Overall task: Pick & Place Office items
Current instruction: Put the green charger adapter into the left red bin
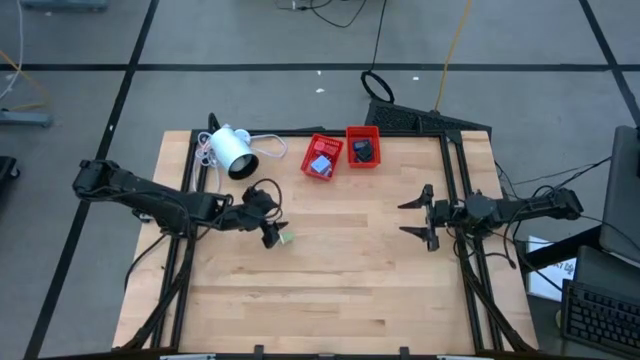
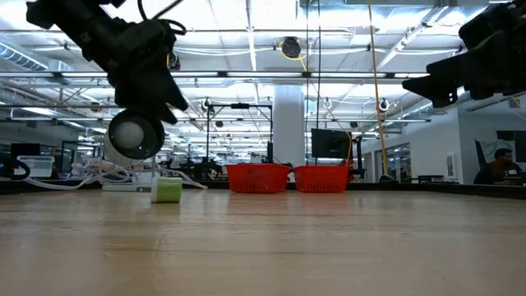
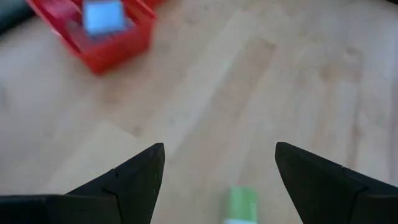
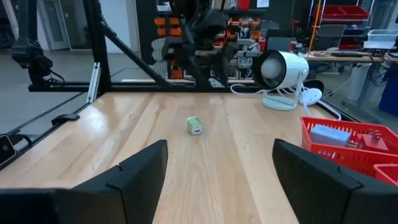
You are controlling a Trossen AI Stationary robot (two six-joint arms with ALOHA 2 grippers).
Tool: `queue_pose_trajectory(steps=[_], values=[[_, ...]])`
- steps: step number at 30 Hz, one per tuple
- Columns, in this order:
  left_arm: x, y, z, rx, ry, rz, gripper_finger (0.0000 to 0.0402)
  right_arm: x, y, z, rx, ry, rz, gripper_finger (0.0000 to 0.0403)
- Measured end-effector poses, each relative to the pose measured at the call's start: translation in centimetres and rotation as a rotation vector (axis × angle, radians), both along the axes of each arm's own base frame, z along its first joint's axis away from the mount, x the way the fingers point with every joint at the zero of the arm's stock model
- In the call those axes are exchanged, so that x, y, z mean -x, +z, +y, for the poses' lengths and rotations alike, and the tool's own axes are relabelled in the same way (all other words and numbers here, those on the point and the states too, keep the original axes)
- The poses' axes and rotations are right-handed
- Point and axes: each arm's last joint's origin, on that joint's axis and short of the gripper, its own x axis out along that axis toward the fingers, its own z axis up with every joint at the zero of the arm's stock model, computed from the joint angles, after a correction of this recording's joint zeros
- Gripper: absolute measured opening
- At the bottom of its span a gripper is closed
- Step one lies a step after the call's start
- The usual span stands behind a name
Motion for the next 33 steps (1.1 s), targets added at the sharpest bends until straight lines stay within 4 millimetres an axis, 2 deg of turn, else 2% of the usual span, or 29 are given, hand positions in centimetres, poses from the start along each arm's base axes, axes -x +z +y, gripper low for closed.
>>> queue_pose_trajectory(steps=[11,19,23,29,33], values=[[-1.3,-3.1,-1.8,0.132,-0.136,0.128,0.031,0.0,0.0,0.0,0.006,0.0,0.004,0.0279],[-2.5,-6.9,-3.1,0.123,-0.162,0.256,0.031,-0.1,0.0,0.0,0.006,-0.001,0.005,0.0279],[-2.6,-8.4,-3.6,0.181,-0.14,0.311,0.031,-0.1,0.0,0.0,0.006,-0.001,0.004,0.0279],[-2.8,-8.6,-4.2,0.192,-0.148,0.291,0.031,-0.1,0.0,0.0,0.007,-0.001,0.004,0.0279],[-3.7,-7.7,-4.9,0.237,-0.249,0.161,0.031,-0.1,0.0,0.0,0.007,-0.001,0.005,0.0279]])
